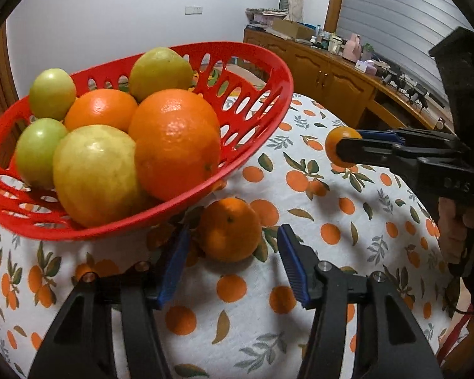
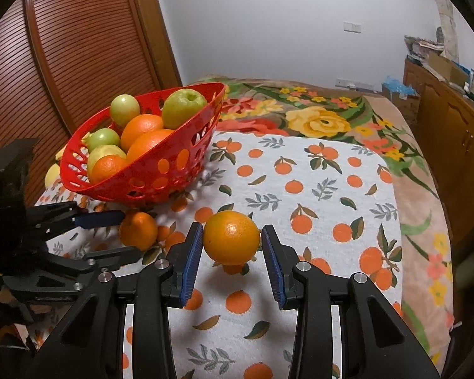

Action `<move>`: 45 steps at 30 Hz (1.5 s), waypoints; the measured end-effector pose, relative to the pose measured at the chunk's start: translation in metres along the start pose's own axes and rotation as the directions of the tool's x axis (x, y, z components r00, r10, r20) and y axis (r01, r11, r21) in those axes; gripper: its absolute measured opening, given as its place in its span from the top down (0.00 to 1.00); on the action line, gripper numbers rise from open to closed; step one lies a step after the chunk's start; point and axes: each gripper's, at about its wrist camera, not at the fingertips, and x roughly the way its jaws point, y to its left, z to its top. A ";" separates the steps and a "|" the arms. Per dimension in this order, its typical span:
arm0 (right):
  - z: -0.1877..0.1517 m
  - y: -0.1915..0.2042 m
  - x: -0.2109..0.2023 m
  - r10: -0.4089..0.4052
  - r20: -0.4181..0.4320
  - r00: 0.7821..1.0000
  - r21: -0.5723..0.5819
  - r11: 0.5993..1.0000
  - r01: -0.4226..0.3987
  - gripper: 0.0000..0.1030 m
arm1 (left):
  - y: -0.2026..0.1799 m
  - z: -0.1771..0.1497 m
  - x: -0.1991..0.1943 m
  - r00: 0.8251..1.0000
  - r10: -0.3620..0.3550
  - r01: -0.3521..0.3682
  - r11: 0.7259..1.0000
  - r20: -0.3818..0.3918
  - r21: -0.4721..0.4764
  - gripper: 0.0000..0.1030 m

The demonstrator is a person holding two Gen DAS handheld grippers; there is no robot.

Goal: Organize fruits
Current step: 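Lower the left tool onto one mandarin while the right tool grasps the other mandarin, then lift the mandarin in the left tool over the basket while the right tool carries its mandarin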

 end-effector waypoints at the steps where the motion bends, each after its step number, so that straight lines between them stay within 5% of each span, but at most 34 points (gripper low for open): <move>1: 0.000 0.000 -0.001 0.000 0.001 1.000 0.001 1.000 0.000 0.63 | 0.000 0.001 0.001 1.000 -0.005 0.005 1.000 -0.004 -0.001 0.46; 9: -0.001 0.001 -0.005 0.002 0.004 1.000 0.001 1.000 -0.002 0.63 | 0.001 0.001 0.009 1.000 0.014 -0.014 1.000 -0.025 0.001 0.59; 18: -0.003 0.012 -0.013 0.004 0.018 1.000 -0.006 1.000 -0.004 0.63 | 0.001 -0.010 -0.007 1.000 -0.004 0.004 1.000 -0.022 0.009 0.61; 45: 0.027 0.071 -0.062 0.039 0.145 0.989 -0.072 0.997 -0.029 0.63 | 0.002 -0.014 -0.131 0.981 -0.016 0.013 1.000 0.192 0.014 0.61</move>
